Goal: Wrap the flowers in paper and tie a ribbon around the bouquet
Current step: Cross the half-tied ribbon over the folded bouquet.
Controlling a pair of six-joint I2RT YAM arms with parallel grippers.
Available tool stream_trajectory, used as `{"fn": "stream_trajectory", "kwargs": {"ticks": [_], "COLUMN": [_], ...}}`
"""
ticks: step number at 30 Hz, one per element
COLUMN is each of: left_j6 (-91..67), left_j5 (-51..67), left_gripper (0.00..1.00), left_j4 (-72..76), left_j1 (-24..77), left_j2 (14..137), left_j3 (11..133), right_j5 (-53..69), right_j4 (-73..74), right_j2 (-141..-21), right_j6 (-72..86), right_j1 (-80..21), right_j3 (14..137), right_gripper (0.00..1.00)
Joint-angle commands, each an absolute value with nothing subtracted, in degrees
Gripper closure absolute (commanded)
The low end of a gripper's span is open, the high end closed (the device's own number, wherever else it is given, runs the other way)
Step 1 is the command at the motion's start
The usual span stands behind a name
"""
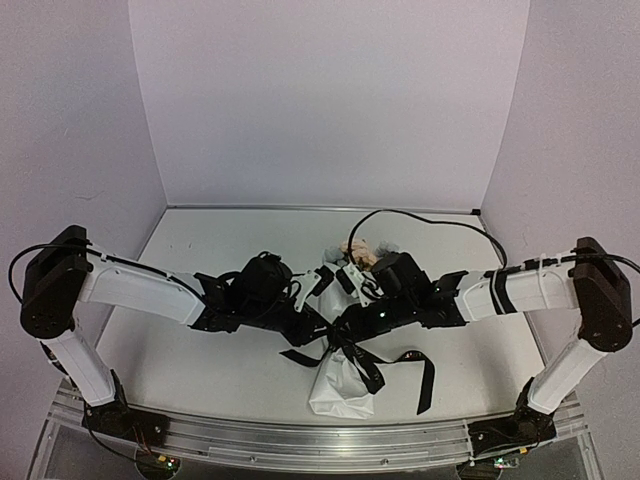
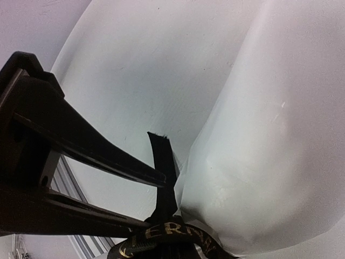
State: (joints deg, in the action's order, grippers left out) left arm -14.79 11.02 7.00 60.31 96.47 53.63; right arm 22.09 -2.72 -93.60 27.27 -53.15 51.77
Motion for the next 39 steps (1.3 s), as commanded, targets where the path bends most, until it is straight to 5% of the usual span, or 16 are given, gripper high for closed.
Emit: {"fn": "stream_trajectory", "kwargs": {"ticks": [1,9,20,28,39], "left_j6": [-13.54,-13.45,-14.30,-15.27,-16.17], "left_j5": [13.63,14.31,14.03,13.48,12.68], "left_gripper": [0.72,0.72,1.00,1.00,1.00], "left_j4": [9.07,9.25,10.90,13.37,13.28], "left_j1": [60.47,60.50,60.48,60.56,60.65], "left_j2": [95.44,96.68,96.82,94.77,94.95], "left_j3": [55.05,55.72,55.59,54.07,54.49], "right_j5": [22.26,23.68,24.21,22.00,16.73], "right_j4": [-8.14,-10.76,-11.08,-9.21,5.49], "right_j2": [-93.60,-93.95,-93.06,-89.43,-80.54], "right_j6": [27.65,29.04,29.70,30.28,26.10], "right_j1": [-52.82,-52.51,-52.52,-52.52,-52.52], "right_j3": [50.96,50.06,48.83,46.80,45.27], "right_gripper": [1.00,1.00,0.97,0.72,0.51]}}
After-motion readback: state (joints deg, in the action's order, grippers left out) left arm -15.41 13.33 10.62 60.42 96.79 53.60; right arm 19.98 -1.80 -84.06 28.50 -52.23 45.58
